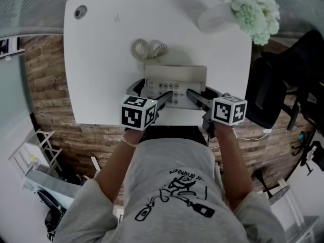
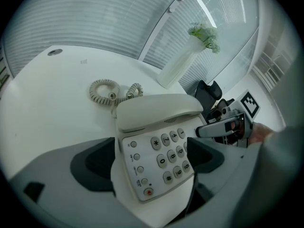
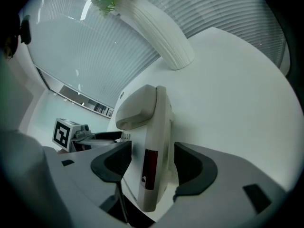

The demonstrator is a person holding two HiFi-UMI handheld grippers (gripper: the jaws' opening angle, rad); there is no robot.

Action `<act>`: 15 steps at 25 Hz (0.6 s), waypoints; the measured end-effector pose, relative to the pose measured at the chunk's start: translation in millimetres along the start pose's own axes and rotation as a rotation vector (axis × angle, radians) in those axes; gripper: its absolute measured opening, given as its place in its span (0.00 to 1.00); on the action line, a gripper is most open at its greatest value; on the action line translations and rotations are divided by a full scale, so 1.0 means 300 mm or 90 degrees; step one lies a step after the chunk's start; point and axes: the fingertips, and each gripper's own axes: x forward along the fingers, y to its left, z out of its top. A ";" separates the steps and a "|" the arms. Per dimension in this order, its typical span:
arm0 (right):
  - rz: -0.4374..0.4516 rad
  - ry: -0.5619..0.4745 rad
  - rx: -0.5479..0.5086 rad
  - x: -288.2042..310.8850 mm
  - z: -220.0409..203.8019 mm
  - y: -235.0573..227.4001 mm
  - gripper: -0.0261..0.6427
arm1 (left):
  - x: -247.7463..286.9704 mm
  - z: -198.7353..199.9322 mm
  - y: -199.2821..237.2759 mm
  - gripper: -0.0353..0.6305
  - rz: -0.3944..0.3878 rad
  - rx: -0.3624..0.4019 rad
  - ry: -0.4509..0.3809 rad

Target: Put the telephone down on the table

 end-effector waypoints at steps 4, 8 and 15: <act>-0.030 -0.014 -0.046 -0.055 0.026 -0.005 0.46 | -0.033 0.007 -0.008 0.72 -0.015 -0.013 -0.008; -0.067 -0.048 -0.124 -0.119 0.070 0.023 0.39 | -0.086 0.025 -0.029 0.62 -0.019 -0.014 -0.028; -0.079 -0.125 -0.221 -0.221 0.123 0.138 0.25 | -0.207 0.099 -0.142 0.30 -0.077 0.006 -0.101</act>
